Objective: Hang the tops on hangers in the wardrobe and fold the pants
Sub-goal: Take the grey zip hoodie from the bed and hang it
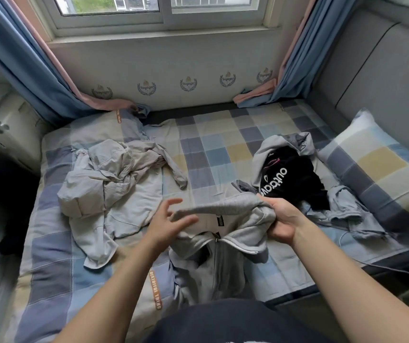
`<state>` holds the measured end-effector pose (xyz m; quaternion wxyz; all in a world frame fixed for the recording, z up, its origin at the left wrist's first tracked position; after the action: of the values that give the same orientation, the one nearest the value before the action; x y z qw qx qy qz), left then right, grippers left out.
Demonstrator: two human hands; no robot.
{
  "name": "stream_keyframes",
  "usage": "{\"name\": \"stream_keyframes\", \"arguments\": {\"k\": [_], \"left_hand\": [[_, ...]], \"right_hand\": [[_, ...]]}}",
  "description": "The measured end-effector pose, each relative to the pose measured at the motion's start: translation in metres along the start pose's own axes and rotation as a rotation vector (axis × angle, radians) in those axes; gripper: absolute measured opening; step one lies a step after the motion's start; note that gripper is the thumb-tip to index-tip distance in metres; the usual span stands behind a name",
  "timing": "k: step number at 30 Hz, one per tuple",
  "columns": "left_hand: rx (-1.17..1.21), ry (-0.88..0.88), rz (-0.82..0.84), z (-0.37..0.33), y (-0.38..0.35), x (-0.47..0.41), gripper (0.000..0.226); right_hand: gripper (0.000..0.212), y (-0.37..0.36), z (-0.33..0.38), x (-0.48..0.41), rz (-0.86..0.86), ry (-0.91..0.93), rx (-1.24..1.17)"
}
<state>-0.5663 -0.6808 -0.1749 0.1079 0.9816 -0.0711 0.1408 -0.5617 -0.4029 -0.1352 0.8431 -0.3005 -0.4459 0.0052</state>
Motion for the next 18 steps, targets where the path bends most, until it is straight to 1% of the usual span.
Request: {"name": "stream_keyframes", "arguments": {"k": [1, 2, 3, 4, 5, 6, 8, 10, 11, 12, 14, 16, 18], "left_hand": [[-0.203, -0.075, 0.016, 0.004, -0.004, 0.001, 0.076], [-0.392, -0.127, -0.009, 0.009, -0.008, 0.002, 0.068], [-0.537, -0.162, -0.070, 0.013, -0.013, 0.003, 0.053], [-0.630, -0.186, -0.140, 0.015, -0.018, 0.004, 0.035], [-0.636, -0.177, -0.189, 0.015, -0.023, 0.005, 0.015], [-0.573, -0.140, -0.183, 0.015, -0.030, 0.004, 0.008], [-0.313, -0.005, -0.122, 0.012, -0.045, 0.001, 0.023], [-0.084, 0.089, -0.062, -0.005, -0.067, 0.000, 0.029], [-0.037, 0.086, -0.022, -0.016, -0.079, 0.001, 0.031], [-0.022, 0.062, 0.033, -0.029, -0.093, 0.003, 0.033], [-0.004, 0.000, 0.180, -0.057, -0.123, 0.013, 0.036], [0.041, -0.055, 0.325, -0.080, -0.151, 0.028, 0.037], [0.058, -0.084, 0.425, -0.100, -0.174, 0.049, 0.042]], "right_hand": [[0.036, -0.001, -0.002, 0.004, -0.009, 0.009, -0.027], [0.038, -0.003, -0.004, 0.009, -0.012, 0.023, -0.060], [0.040, -0.005, -0.007, 0.015, -0.016, 0.041, -0.096], [0.041, -0.006, -0.010, 0.022, -0.020, 0.056, -0.132], [0.042, -0.006, -0.013, 0.030, -0.033, 0.069, -0.153], [0.043, -0.003, -0.016, 0.038, -0.055, 0.080, -0.162], [0.041, 0.009, -0.021, 0.057, -0.121, 0.108, -0.147], [0.026, 0.029, -0.025, 0.078, -0.257, 0.165, -0.109], [0.015, 0.043, -0.027, 0.088, -0.362, 0.219, -0.087], [0.009, 0.057, -0.030, 0.100, -0.474, 0.298, -0.070], [0.021, 0.085, -0.040, 0.124, -0.646, 0.431, 0.000], [0.024, 0.107, -0.059, 0.147, -0.702, 0.476, 0.087], [0.020, 0.124, -0.083, 0.167, -0.736, 0.468, 0.123]]}}
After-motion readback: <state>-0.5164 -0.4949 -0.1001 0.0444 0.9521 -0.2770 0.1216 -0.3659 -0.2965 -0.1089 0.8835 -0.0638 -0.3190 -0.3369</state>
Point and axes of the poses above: each hand's wrist, its own x-axis away from the middle knuckle, its own y-axis out of the back of the hand, z = x × y, the point moved 2 cm from there along -x, towards the middle knuckle, and after that the axes turned 4 degrees about -y, right-handed, at the moved point
